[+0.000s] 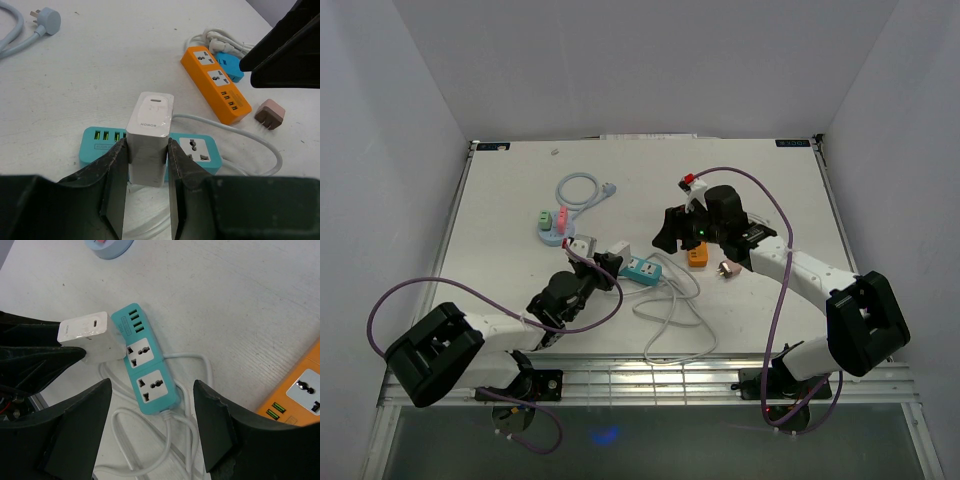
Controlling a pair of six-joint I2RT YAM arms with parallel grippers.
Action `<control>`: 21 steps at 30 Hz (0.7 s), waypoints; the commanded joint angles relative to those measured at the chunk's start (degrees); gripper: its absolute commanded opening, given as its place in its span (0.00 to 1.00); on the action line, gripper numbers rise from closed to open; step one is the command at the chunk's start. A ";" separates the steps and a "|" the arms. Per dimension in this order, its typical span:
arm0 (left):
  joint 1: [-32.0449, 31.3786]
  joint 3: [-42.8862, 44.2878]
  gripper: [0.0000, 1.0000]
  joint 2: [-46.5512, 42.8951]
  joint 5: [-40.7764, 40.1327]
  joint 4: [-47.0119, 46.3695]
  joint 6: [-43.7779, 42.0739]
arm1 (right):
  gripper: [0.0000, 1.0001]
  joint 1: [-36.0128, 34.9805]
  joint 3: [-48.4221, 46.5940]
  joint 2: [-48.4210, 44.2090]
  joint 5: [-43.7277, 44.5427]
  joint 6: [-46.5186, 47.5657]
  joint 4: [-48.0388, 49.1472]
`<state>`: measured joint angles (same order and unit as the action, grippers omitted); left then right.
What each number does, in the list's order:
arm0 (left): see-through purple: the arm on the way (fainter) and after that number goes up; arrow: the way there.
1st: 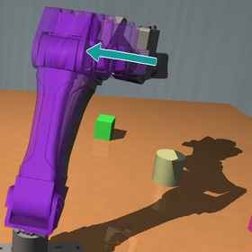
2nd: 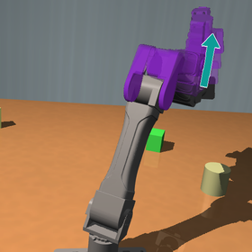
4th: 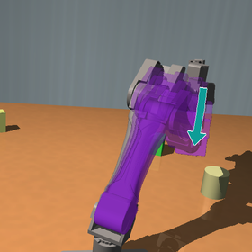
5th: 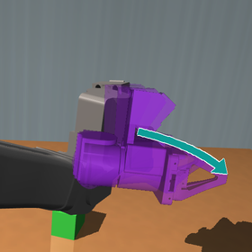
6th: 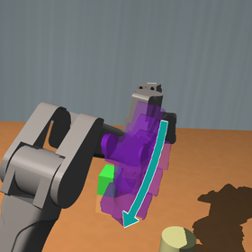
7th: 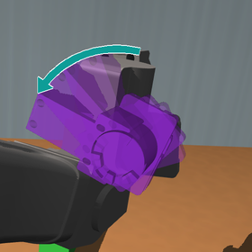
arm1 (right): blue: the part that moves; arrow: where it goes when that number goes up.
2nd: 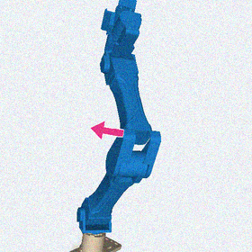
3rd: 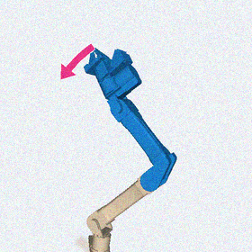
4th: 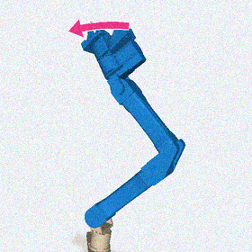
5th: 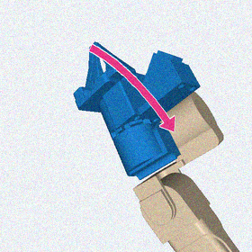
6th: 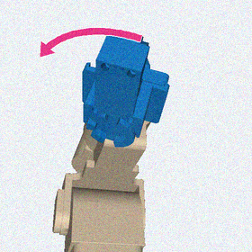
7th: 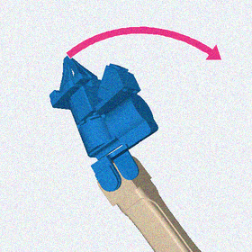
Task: Insert the plug
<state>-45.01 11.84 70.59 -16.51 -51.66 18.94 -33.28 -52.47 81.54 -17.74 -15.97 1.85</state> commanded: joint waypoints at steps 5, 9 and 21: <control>-0.95 2.22 0.00 0.87 -0.36 -6.96 -1.89 | 0.71 0.05 0.79 -0.32 -0.37 0.06 2.64; -1.65 2.93 0.00 2.36 -0.80 -6.79 -3.12 | 0.72 0.05 0.87 -0.41 -0.37 0.06 2.64; -2.09 2.14 0.00 6.14 -1.42 -7.58 -1.63 | 0.71 -0.03 0.88 -0.85 -0.72 -0.12 2.55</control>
<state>-46.63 12.93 76.77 -17.41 -56.31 16.82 -33.28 -51.64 81.58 -18.02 -16.08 1.96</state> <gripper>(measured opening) 0.406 0.710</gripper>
